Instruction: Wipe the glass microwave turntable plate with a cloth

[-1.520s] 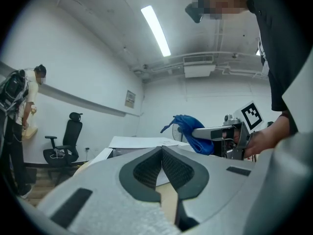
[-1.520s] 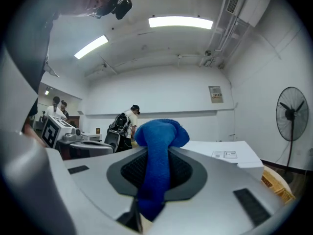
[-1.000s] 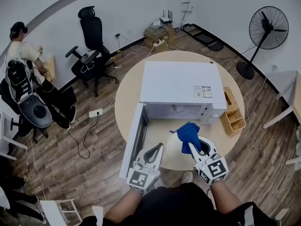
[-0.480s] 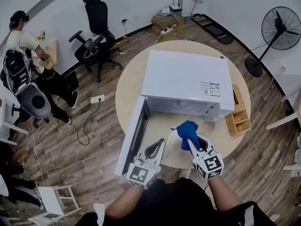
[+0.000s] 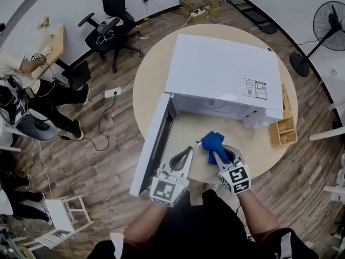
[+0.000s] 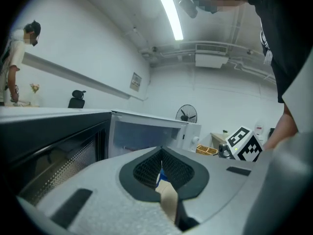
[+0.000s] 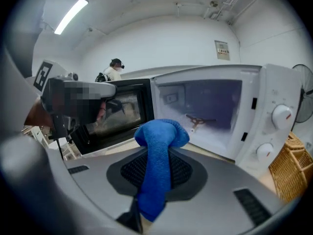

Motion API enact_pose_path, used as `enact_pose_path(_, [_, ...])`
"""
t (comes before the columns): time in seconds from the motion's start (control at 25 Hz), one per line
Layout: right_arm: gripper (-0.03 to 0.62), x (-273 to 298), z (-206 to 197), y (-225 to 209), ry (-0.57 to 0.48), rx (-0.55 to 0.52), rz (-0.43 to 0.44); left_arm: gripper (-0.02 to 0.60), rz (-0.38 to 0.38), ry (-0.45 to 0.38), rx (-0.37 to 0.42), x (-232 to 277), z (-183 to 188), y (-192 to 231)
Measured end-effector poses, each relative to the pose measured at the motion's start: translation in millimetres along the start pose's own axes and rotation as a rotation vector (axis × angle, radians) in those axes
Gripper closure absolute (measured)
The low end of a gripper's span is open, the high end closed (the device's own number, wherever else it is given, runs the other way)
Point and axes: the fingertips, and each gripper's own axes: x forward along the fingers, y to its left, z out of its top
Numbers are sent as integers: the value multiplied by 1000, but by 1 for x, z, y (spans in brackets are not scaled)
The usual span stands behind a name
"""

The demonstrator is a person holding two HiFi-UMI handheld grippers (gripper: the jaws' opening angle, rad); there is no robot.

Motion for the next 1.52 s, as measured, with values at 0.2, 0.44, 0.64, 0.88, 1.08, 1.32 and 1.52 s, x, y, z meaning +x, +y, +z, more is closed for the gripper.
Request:
enact_pose_path(0.2, [519,23,-24,6,75,-24,20,575,23,27,-24,-3,-20,10])
enact_pose_path(0.44, [516,52,-43,10,145,-48,29,575,55,50,-69,-3,-45,14])
enact_pose_path(0.64, [516,71,-56,27,202,-91,75,575,79,51,-90,-3,-58,16])
enact_pose_path(0.88, [514,80,-64,36,230,-178,77,575,89,55,-104,-9,-72,13])
enact_pose_path(1.08, [514,82,-64,36,224,-199,69,575,98,56,-94,-13,-83,12])
enact_pose_path(1.32, [514,79,-63,29,208,-234,35,575,92,66,-76,-14,-85,7])
enact_pose_path(1.52, [514,74,-65,7,225,-218,-21,575,93,81,-69,-14,-86,5])
